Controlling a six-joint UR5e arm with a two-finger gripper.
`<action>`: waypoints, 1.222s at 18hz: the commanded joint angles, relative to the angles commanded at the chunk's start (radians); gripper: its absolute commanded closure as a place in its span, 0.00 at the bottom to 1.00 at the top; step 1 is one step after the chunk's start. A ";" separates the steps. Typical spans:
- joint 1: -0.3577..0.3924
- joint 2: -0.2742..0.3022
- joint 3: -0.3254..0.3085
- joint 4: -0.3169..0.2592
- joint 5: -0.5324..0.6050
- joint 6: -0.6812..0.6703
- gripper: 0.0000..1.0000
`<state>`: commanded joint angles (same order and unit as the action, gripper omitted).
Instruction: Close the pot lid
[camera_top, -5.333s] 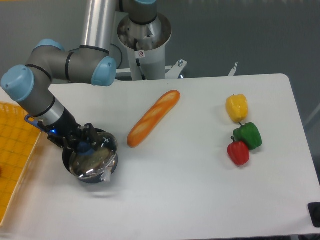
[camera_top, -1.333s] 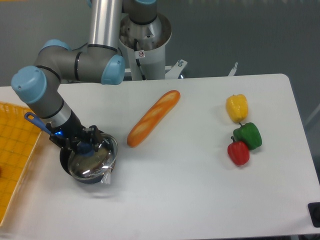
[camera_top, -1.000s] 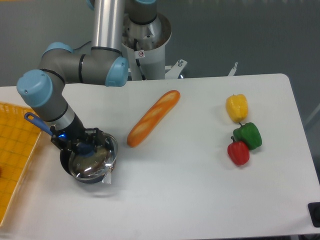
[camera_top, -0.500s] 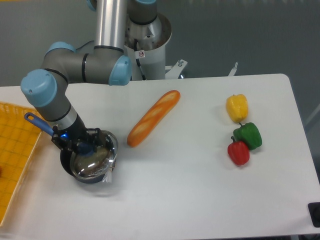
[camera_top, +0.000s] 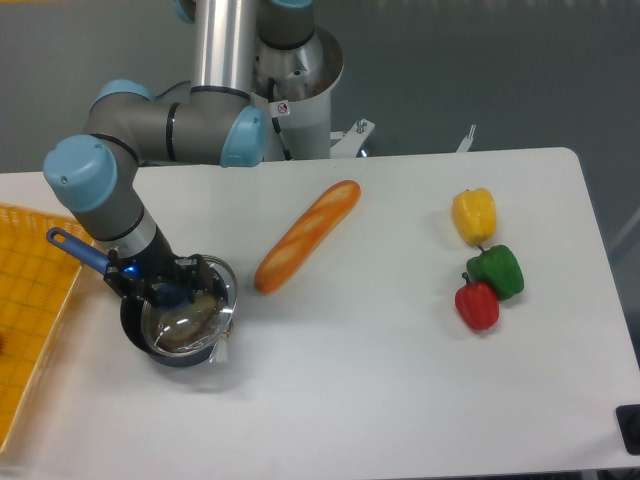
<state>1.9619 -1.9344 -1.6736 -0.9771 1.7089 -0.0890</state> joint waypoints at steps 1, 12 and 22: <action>0.005 0.002 0.002 0.002 -0.002 0.000 0.41; 0.011 0.006 -0.002 -0.003 -0.003 0.000 0.41; 0.014 0.008 -0.003 -0.003 -0.028 -0.002 0.41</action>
<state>1.9758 -1.9267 -1.6766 -0.9802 1.6812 -0.0905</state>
